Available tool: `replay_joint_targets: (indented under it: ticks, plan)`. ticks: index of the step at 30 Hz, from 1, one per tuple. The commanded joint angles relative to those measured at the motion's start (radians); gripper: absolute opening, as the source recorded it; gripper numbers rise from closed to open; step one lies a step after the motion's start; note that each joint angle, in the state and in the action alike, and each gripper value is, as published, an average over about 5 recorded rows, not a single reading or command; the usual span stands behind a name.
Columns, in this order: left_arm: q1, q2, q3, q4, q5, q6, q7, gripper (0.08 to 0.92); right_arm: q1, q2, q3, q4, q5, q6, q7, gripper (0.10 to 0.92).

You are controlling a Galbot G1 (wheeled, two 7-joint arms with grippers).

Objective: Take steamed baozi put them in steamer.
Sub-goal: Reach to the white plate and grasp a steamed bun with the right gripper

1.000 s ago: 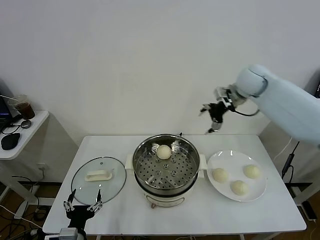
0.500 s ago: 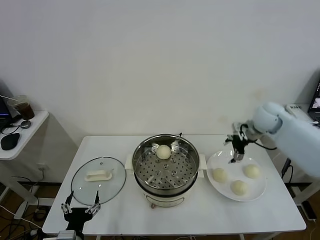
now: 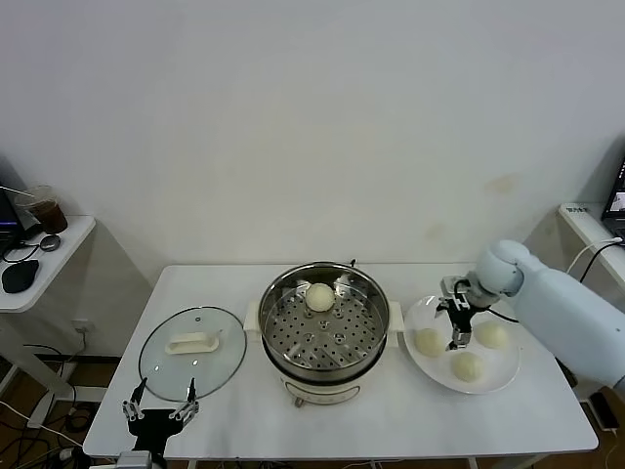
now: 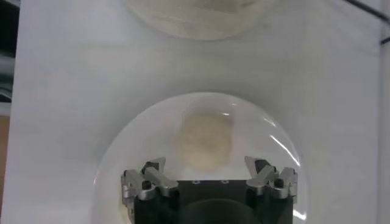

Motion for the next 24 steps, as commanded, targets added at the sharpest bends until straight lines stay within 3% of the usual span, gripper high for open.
replay_joint_targets:
  ticks: [1, 24]
  plan:
    - [0.000, 0.001, 0.000, 0.005, 0.001, 0.000, 0.000, 0.823, -0.042, 0.060, 0.028, -0.077, -0.068, 0.020, 0.024, 0.823]
    - [-0.012, 0.004, 0.000, 0.025, 0.001, 0.002, 0.001, 0.823, -0.046, 0.104, 0.020, -0.120, -0.060, 0.009, 0.044, 0.823]
